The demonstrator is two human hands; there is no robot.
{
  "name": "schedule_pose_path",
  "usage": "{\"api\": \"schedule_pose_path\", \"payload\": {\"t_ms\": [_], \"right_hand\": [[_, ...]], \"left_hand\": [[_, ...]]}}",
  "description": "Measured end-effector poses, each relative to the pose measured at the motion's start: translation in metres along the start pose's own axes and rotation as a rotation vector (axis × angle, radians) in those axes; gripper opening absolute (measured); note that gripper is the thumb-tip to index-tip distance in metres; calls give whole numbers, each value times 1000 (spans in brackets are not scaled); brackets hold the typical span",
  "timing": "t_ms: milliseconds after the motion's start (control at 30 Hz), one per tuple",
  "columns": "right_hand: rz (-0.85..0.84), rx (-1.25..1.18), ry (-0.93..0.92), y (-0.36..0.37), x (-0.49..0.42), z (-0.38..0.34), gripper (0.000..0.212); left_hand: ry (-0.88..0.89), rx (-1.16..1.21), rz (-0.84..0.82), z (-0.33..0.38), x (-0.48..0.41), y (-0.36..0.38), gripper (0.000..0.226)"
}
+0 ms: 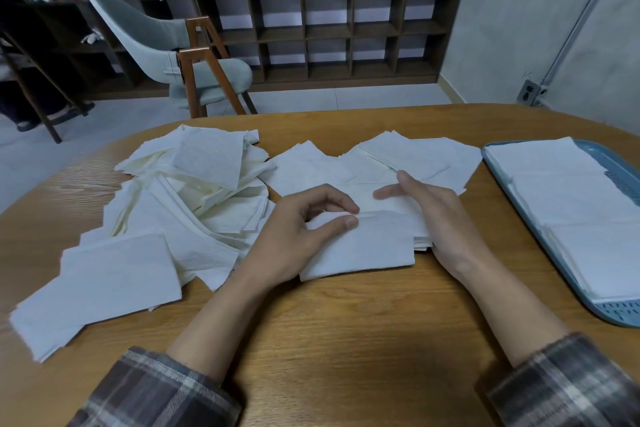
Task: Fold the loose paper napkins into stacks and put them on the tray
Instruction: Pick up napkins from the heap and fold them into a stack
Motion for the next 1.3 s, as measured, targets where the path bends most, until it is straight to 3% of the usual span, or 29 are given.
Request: {"api": "schedule_pose_path", "payload": {"t_ms": [233, 400, 633, 800, 1300], "right_hand": [[5, -70, 30, 2, 1, 0, 39], [-94, -159, 76, 6, 3, 2, 44], [-158, -29, -3, 6, 5, 5, 25], [-148, -16, 10, 7, 4, 4, 23], [-122, 1, 44, 7, 5, 4, 22]], "left_hand": [[33, -4, 18, 5, 1, -6, 6], [-7, 32, 115, 5, 0, -7, 6], [39, -153, 97, -1, -1, 0, 8], [37, -243, 71, -4, -1, 1, 18], [-64, -306, 177, -10, -2, 0, 6]]}}
Point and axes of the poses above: each hand's wrist, its own x-axis away from the middle knuckle, its own y-axis out of the palm, z = x × y, the point moved 2 cm from there along -x, towards the middle knuckle, and after that the axes turned 11 degrees about -x, right-handed, at the moved point
